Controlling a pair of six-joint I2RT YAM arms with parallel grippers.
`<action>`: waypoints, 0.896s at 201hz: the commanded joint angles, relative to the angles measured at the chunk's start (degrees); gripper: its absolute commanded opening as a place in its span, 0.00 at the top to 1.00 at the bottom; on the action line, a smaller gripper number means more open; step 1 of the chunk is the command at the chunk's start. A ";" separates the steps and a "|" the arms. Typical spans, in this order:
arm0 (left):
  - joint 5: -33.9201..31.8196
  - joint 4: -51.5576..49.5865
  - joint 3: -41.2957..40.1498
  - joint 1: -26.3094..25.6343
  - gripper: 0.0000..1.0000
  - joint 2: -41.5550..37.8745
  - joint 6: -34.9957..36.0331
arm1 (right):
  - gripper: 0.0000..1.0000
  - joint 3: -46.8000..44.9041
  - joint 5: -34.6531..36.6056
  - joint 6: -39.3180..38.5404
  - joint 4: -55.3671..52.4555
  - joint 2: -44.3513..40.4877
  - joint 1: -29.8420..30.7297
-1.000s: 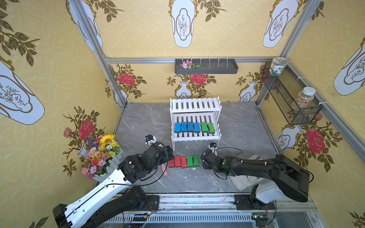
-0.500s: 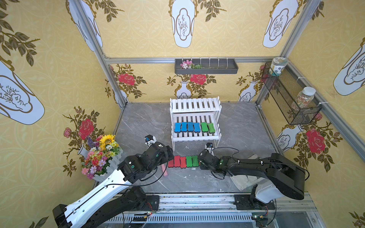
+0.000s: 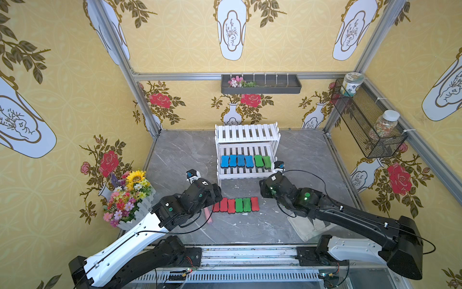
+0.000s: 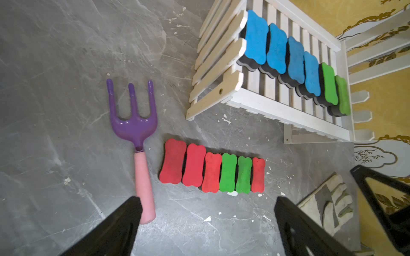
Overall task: Remove the whiteboard erasers from the shelf
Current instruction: Move the whiteboard eraser to the center of the board, then pick up the whiteboard eraser from the shelf.
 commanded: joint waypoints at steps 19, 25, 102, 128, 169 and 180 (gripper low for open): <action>2.23 6.51 1.44 0.03 0.01 3.52 2.68 | 0.47 5.81 -2.08 -5.44 -4.30 -0.42 -6.56; 2.44 7.22 1.78 0.07 0.01 4.21 2.97 | 0.46 6.78 -2.86 -5.65 -4.42 0.50 -7.44; 4.56 11.44 5.00 0.07 0.03 9.51 5.02 | 0.47 13.94 -9.98 -8.69 -0.32 14.31 -11.30; 3.83 9.92 4.61 0.06 0.01 8.36 4.38 | 0.47 17.78 -10.59 -10.08 0.49 19.65 -11.16; 1.93 5.40 2.22 0.06 0.01 2.58 2.46 | 0.46 24.69 -11.00 -12.34 0.84 26.86 -9.99; 1.77 4.08 1.71 0.07 0.01 1.25 1.92 | 0.46 26.48 -10.57 -12.46 0.26 28.44 -9.74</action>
